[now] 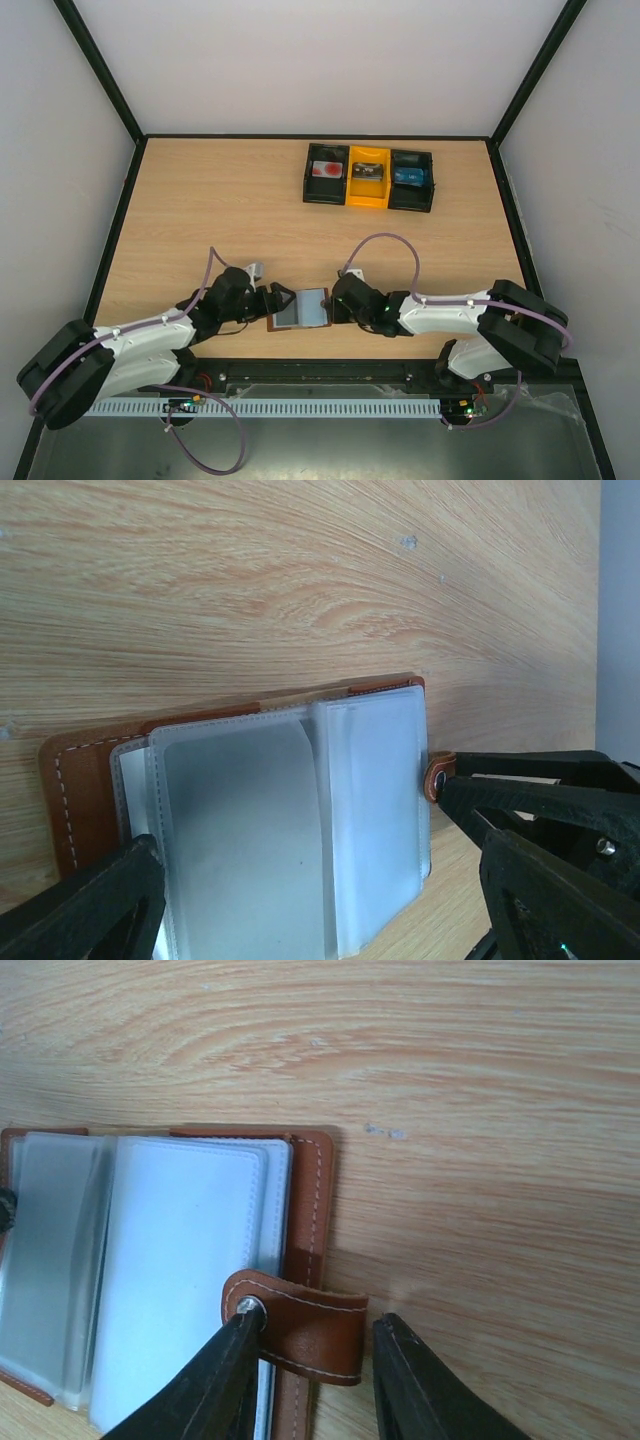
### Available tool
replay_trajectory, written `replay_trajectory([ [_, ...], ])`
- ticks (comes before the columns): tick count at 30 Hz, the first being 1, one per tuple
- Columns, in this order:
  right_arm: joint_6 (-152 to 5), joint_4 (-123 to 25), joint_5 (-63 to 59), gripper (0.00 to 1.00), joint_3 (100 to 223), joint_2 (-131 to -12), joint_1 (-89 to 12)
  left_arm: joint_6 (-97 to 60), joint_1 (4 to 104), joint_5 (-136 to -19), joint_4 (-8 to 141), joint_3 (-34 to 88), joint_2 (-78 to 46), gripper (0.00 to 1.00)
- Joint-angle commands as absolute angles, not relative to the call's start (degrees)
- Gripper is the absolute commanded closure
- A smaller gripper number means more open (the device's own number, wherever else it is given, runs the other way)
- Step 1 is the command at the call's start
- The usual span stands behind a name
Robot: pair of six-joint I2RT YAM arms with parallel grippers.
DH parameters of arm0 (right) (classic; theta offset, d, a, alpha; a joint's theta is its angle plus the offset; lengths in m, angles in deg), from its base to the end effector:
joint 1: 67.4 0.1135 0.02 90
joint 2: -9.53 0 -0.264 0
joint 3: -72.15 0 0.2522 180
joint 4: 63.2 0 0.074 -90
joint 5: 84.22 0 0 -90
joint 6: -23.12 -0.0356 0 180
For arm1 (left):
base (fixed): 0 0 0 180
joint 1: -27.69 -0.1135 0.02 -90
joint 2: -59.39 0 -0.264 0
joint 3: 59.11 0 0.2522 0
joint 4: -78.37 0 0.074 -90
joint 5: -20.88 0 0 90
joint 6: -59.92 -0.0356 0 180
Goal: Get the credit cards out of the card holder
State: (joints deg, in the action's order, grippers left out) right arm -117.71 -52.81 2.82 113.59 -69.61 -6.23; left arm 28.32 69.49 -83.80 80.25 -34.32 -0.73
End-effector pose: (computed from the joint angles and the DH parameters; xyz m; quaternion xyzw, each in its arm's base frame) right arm 0.1156 0.2138 0.1370 -0.0933 0.9289 0.3099 0.1799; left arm 0.1317 -0.1298 0.1368 -0.0662 0.8731 -0.4326 0.2151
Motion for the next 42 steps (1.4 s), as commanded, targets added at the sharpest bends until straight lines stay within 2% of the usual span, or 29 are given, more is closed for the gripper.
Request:
replay_trajectory([
  [1, -119.3, -54.0, 4.4, 0.70, 111.8, -69.0, -5.9, 29.1, 69.2, -83.0, 77.9, -33.2, -2.2, 0.13],
  [8, -121.7, -56.8, 4.6, 0.77, 109.2, -67.1, -5.9, 30.4, 69.2, -85.0, 78.5, -33.3, -2.9, 0.13],
  [20, -124.6, -60.1, 3.6, 0.78, 106.3, -66.0, -5.9, 34.8, 69.7, -92.0, 89.7, -34.9, -3.5, 0.17],
  [29, -125.7, -63.1, 1.7, 0.81, 105.7, -67.5, -5.8, 36.5, 71.3, -92.9, 91.2, -34.1, -3.3, 0.18],
  [37, -127.0, -65.4, 1.4, 0.80, 105.6, -68.5, -4.9, 36.7, 73.6, -92.3, 89.9, -31.7, -3.3, 0.18],
  [42, -127.3, -65.1, 1.5, 0.73, 105.3, -67.6, -4.6, 36.8, 74.1, -91.7, 90.0, -31.2, -3.6, 0.19],
])
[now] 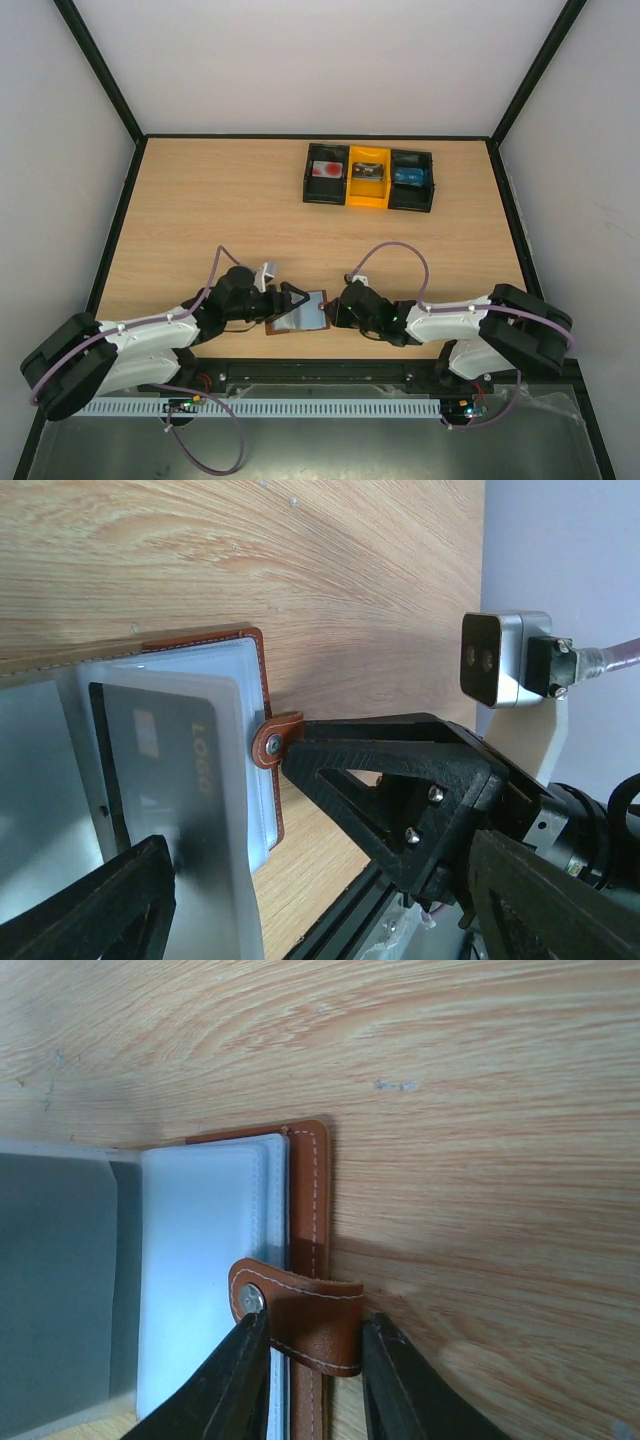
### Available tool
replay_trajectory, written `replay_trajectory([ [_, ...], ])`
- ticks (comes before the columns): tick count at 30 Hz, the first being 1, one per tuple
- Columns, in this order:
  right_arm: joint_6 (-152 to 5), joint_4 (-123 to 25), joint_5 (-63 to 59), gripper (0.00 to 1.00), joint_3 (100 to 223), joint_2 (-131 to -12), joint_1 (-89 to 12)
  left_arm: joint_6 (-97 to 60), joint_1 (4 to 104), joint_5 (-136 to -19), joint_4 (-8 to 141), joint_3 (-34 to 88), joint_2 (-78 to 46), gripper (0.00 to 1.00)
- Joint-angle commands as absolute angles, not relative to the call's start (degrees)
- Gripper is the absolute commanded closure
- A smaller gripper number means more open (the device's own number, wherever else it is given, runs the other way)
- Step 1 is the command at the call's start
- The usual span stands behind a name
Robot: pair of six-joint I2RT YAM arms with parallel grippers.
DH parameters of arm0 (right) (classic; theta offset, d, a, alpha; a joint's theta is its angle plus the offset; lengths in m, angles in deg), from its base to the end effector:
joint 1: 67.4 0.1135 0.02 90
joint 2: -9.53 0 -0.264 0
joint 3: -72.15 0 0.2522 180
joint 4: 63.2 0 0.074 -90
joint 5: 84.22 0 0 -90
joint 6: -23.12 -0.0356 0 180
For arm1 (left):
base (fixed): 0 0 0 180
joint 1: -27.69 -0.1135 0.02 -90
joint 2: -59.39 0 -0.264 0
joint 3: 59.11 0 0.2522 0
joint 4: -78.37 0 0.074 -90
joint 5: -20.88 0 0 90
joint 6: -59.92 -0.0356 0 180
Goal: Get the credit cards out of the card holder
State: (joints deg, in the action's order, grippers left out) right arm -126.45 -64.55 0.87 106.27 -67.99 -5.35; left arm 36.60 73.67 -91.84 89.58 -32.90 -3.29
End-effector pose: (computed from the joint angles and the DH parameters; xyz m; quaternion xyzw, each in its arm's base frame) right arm 0.1039 0.2024 0.1247 -0.0372 0.9123 0.3735 0.1638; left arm 0.1279 -0.1521 0.1526 -0.0450 0.8335 -0.5291 0.1526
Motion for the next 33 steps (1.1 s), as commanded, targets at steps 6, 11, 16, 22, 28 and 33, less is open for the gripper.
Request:
replay_trajectory([
  [6, -126.8, -61.9, 3.2, 0.67, 105.6, -64.4, -4.6, 37.3, 75.0, -92.4, 92.8, -30.6, -5.8, 0.22],
  [11, -125.5, -58.1, 6.0, 0.66, 107.0, -61.2, -4.6, 36.9, 75.1, -93.7, 94.2, -30.1, -8.8, 0.37],
  [16, -124.7, -54.8, 7.9, 0.64, 109.0, -58.6, -4.6, 36.4, 75.2, -93.4, 93.0, -30.1, -8.2, 0.41],
  [22, -124.3, -57.3, 5.2, 0.72, 109.5, -57.0, -4.6, 34.1, 74.8, -87.5, 85.4, -30.0, -4.1, 0.49],
  [28, -125.8, -62.2, 1.6, 0.84, 109.6, -57.3, -4.6, 33.0, 72.0, -85.8, 83.0, -32.6, -2.1, 0.57],
  [33, -127.2, -66.3, -1.2, 0.86, 109.5, -61.2, -4.6, 32.9, 70.3, -86.6, 86.1, -34.8, -2.9, 0.57],
])
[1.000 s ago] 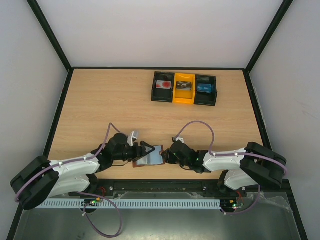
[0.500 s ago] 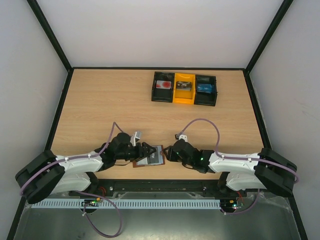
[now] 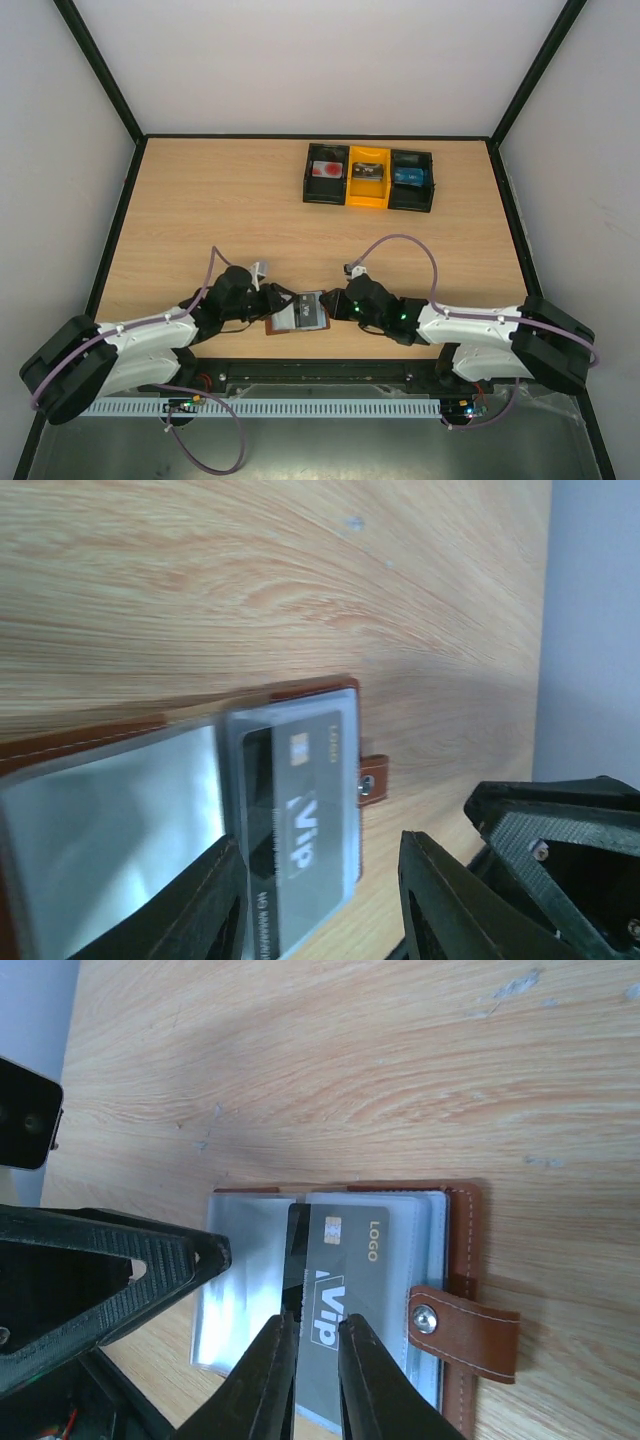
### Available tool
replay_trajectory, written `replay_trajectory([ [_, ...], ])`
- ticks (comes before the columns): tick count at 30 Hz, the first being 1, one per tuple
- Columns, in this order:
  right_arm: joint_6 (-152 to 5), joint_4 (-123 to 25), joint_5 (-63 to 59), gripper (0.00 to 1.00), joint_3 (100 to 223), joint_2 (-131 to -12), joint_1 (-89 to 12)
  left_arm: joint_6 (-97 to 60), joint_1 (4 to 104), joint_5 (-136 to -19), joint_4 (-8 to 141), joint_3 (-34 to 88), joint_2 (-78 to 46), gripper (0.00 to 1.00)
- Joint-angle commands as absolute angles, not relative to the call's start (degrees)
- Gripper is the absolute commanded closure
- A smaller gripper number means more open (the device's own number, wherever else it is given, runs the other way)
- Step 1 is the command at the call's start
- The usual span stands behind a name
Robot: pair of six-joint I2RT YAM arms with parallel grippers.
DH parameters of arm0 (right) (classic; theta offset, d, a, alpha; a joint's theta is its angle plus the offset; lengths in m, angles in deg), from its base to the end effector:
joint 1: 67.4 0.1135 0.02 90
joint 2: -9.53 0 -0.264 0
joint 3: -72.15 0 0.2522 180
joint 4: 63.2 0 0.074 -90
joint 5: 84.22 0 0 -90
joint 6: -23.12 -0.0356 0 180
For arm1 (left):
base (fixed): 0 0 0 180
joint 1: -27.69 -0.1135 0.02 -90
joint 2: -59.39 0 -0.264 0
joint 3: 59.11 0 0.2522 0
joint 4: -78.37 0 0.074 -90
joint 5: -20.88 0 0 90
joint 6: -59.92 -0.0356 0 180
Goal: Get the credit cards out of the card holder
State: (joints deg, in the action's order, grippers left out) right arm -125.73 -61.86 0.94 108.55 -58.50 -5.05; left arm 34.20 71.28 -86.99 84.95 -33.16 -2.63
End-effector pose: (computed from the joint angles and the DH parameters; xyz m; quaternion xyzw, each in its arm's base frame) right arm 0.1031 0.2032 0.1665 -0.0470 0.8769 0.4338 0.2018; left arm 0.1329 -0.1416 0.1450 -0.0763 0.8535 -0.4813 0.1846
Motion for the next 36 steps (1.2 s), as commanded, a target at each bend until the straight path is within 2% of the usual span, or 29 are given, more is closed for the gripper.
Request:
replay_trajectory([
  [1, -127.4, -67.1, -1.5, 0.86, 109.5, -62.1, -4.6, 32.5, 70.1, -86.9, 86.4, -34.8, -3.6, 0.57],
  [7, -127.6, -70.4, -3.8, 0.92, 109.9, -67.7, -4.6, 32.3, 69.4, -89.0, 89.5, -35.2, -8.6, 0.58],
  [13, -127.6, -72.4, -5.5, 0.93, 110.6, -71.8, -4.5, 33.1, 69.2, -89.5, 92.7, -36.2, -11.1, 0.63],
  [30, -127.0, -74.1, -0.1, 0.94, 105.7, -77.0, -3.7, 34.1, 69.1, -92.9, 98.6, -34.5, -18.6, 0.69],
  [32, -127.2, -74.1, 0.5, 0.94, 105.1, -76.7, -3.8, 34.8, 69.1, -93.7, 100.5, -34.5, -19.4, 0.71],
  [36, -127.8, -75.7, 0.9, 0.94, 103.8, -76.3, -3.8, 35.4, 69.1, -93.9, 102.3, -35.0, -20.2, 0.82],
])
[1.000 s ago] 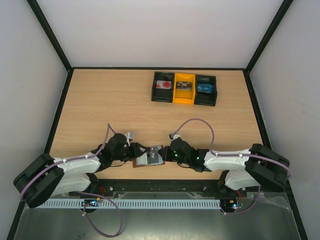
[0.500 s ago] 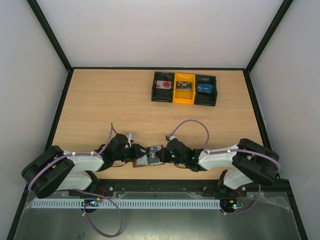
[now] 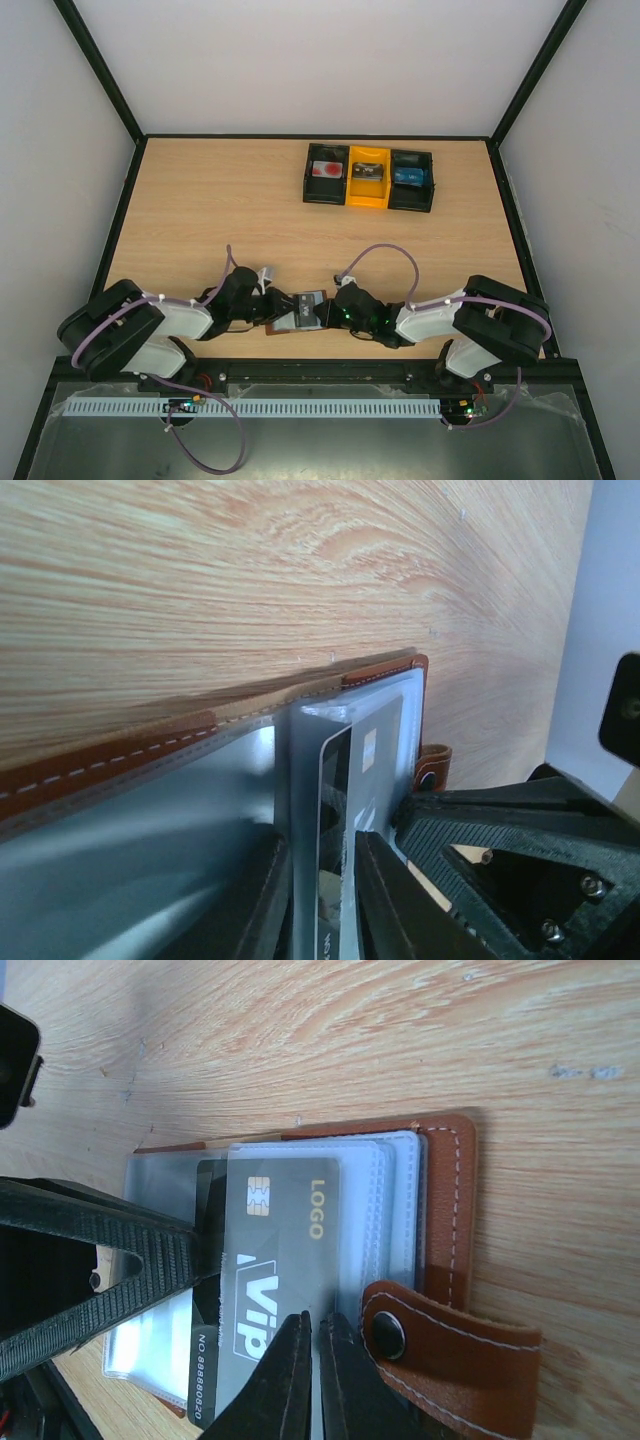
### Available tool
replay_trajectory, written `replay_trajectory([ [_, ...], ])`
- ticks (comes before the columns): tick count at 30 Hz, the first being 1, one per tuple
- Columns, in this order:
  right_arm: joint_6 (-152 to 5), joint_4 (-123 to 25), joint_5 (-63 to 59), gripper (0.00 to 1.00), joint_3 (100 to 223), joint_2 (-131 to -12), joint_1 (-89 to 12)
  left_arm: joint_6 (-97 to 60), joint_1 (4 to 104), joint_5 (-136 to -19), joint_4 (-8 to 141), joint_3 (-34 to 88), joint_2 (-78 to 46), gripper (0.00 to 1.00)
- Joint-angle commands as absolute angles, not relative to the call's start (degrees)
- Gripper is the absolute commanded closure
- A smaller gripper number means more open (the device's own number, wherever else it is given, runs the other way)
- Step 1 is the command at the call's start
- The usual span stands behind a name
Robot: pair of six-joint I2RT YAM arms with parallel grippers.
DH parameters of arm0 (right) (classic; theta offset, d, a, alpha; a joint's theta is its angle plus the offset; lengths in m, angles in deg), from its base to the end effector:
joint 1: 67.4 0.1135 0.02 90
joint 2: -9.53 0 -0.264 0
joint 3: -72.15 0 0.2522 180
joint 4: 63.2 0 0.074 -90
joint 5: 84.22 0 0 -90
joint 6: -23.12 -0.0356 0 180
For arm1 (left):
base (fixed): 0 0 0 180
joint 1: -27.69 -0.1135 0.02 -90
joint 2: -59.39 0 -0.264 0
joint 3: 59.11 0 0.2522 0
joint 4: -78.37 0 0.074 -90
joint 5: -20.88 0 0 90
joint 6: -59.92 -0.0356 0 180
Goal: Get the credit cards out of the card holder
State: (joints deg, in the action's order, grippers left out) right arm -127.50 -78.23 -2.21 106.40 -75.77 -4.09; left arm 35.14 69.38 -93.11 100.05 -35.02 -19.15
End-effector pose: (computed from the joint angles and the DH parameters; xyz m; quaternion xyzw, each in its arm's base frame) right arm 0.1057 0.2214 0.1162 -0.0525 0.8879 0.4288 0.1580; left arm 0.1425 -0.1463 0.1094 -0.0776 0.8609 -0.4850 0.1324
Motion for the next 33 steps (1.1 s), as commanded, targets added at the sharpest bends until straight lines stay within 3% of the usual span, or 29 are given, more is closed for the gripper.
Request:
replay_trajectory([
  [1, -127.7, -75.9, 0.8, 0.94, 103.7, -76.4, -3.8, 35.3, 69.1, -94.0, 102.7, -35.0, -20.2, 0.84],
  [11, -127.3, -77.3, -0.3, 0.94, 103.7, -78.0, -3.8, 35.7, 69.2, -95.0, 104.8, -34.9, -21.2, 0.84],
  [17, -127.3, -76.7, -0.4, 0.94, 103.6, -77.9, -3.8, 35.8, 69.2, -95.0, 104.6, -34.7, -22.5, 0.97],
  [33, -126.3, -71.3, 3.4, 0.93, 103.7, -76.0, -3.8, 32.6, 68.0, -92.9, 95.7, -35.3, -16.2, 0.97],
])
